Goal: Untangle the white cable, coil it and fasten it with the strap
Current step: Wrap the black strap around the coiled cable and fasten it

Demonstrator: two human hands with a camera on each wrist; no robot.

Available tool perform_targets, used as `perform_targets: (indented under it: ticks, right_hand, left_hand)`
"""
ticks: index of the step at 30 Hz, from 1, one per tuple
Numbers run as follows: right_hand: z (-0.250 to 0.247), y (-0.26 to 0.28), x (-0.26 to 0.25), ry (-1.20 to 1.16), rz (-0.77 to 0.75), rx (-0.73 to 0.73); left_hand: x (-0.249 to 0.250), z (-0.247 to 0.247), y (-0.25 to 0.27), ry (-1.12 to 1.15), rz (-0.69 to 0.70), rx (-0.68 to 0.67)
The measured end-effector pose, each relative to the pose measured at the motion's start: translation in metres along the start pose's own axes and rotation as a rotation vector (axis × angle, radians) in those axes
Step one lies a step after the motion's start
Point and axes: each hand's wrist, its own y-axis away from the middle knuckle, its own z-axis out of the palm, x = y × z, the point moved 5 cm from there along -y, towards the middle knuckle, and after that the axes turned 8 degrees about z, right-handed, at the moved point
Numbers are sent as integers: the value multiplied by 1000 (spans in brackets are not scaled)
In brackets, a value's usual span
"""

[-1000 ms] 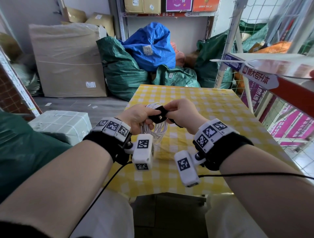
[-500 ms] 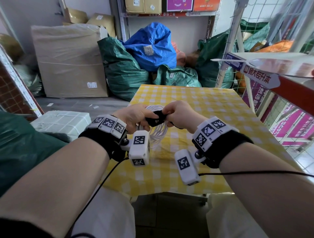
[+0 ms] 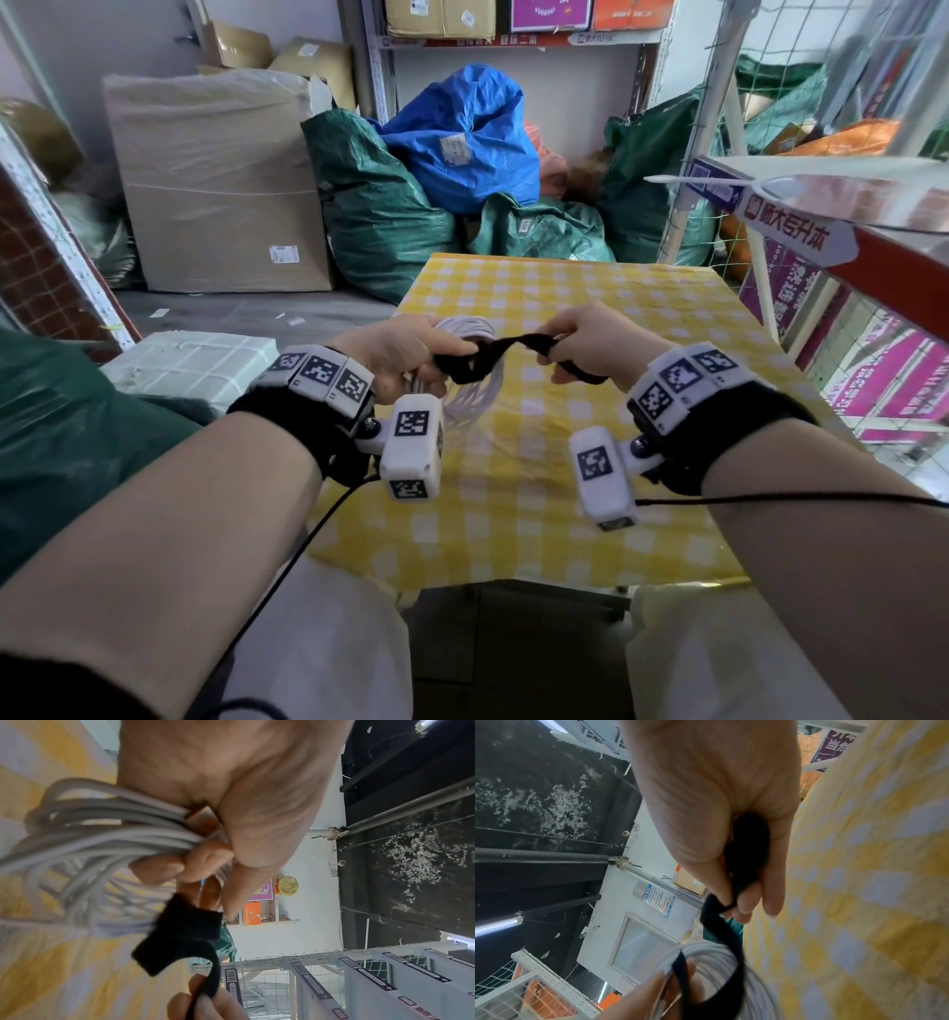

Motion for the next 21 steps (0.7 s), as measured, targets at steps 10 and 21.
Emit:
perform_targets:
  ticks: [10, 21]
  right_hand:
    - [-16, -6, 20, -466, 95, 83]
    - [-8, 9, -20, -391, -187, 107]
  left_hand:
    - [2, -14, -13, 36, 68, 236]
    - [3, 30, -3, -45, -80, -148]
